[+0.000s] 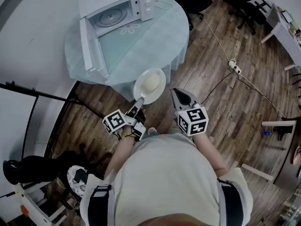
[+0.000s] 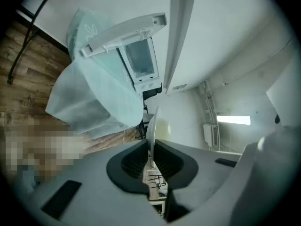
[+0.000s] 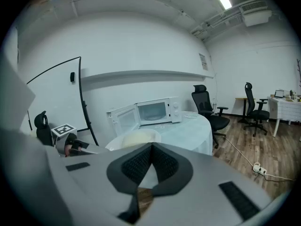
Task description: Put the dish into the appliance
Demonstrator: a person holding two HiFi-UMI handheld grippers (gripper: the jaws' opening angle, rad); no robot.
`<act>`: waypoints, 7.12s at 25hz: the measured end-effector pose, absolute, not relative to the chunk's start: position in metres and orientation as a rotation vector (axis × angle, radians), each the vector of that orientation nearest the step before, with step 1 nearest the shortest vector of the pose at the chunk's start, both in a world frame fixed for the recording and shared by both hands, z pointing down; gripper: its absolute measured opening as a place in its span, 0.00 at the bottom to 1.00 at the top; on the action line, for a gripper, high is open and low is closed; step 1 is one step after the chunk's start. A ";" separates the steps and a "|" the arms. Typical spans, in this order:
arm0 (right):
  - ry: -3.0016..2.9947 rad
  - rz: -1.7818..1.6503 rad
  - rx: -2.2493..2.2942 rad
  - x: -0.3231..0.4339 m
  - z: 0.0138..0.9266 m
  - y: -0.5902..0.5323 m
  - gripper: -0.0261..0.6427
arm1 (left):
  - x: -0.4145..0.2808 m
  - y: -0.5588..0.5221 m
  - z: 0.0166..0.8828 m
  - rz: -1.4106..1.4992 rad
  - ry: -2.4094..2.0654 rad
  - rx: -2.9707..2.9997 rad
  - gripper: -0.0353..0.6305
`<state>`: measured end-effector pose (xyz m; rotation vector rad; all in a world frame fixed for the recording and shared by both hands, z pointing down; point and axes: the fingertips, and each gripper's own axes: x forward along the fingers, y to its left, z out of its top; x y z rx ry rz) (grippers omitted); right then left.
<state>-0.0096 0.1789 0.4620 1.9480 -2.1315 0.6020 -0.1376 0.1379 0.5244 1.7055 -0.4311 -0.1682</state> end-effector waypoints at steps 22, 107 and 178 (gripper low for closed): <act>-2.166 0.644 1.921 -0.062 0.470 0.215 0.05 | -0.183 0.159 0.508 -0.176 -0.481 1.738 0.11; -2.570 0.584 1.125 0.056 0.488 -0.189 0.05 | -0.075 -0.246 0.533 -0.659 -1.065 1.428 0.12; -2.491 0.688 1.130 0.032 0.524 -0.266 0.05 | -0.088 -0.425 0.612 -0.597 -1.101 1.278 0.27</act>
